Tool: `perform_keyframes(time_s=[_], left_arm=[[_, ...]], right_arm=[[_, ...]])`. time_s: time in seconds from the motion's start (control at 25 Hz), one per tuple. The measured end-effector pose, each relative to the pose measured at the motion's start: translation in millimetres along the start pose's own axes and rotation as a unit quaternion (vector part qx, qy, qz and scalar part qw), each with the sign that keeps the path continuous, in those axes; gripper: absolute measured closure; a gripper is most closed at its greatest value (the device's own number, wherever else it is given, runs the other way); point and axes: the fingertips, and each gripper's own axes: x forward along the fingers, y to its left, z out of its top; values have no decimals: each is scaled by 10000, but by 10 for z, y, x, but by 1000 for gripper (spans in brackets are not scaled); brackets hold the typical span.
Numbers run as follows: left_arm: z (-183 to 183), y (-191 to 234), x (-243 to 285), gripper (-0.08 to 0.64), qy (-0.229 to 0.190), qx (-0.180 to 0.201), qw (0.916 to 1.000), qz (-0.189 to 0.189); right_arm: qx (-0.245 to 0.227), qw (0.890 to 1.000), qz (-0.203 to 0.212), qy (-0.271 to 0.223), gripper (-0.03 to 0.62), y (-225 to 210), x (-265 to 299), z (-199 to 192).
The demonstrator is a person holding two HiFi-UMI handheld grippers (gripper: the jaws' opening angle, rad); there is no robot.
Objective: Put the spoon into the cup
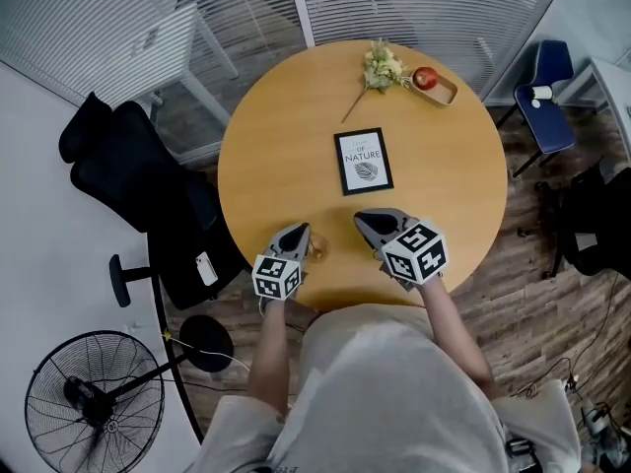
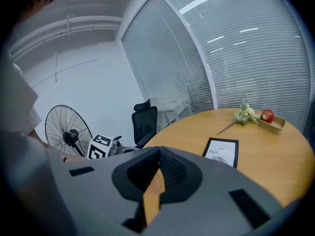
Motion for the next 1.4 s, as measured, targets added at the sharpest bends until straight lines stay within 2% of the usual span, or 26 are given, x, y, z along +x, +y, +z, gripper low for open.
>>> perform_keyframes(time_s=[0.56, 1.0, 1.08, 1.16, 1.4], left_arm=[[-13, -4, 27, 552, -66, -65, 9998, -200], [-43, -17, 6, 549, -21, -76, 9998, -170], [-41, -3, -5, 535, -32, -121, 9998, -144], [-38, -13, -29, 477, -54, -137, 9998, -123], [73, 2, -171, 462, -249, -169, 9994, 161]], right_arm=[[46, 10000, -61, 4, 596, -34, 1, -21], [41, 10000, -12, 25, 596, 1, 0, -50], [38, 10000, 2, 28, 595, 3, 11, -46], [38, 10000, 24, 34, 595, 17, 7, -56], [-7, 9997, 196, 150, 597, 108, -4, -134]])
